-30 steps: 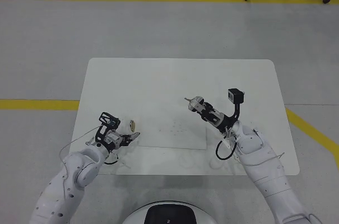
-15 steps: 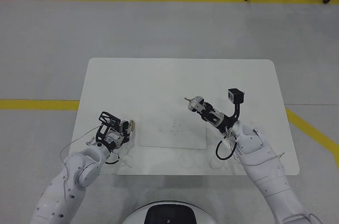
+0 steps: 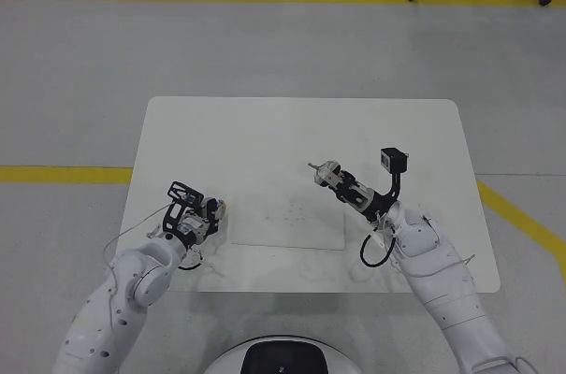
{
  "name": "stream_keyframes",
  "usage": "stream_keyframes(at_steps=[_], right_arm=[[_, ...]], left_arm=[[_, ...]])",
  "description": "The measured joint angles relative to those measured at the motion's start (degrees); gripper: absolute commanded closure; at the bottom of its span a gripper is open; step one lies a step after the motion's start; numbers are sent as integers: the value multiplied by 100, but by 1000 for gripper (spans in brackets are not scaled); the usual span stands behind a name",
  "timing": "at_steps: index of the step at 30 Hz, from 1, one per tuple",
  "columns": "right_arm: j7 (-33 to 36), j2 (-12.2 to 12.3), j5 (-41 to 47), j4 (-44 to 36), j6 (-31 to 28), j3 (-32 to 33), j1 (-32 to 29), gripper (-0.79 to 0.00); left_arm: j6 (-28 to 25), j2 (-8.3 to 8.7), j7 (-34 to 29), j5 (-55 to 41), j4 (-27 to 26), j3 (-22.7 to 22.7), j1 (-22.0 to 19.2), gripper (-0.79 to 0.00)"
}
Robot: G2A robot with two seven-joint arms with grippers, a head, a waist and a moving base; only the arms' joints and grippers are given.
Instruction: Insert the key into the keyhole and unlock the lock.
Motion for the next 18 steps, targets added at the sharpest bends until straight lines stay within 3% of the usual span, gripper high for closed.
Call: stream_keyframes(at_steps=[4,7,14,18], right_arm=[[0,0,0,0,0,0,0,0],[0,0,0,0,0,0,0,0],[0,0,0,0,0,0,0,0],[0,0,0,0,0,0,0,0]], left_arm=[[-42,0,-73,-54,62,-35,-41,-105],[-47,-3,-112,-87,100,-49,-84,0],[-30,-14,-270,-183,303,-72,-233,0],[-359,-15,-335,-865,359,-231,-269,0]])
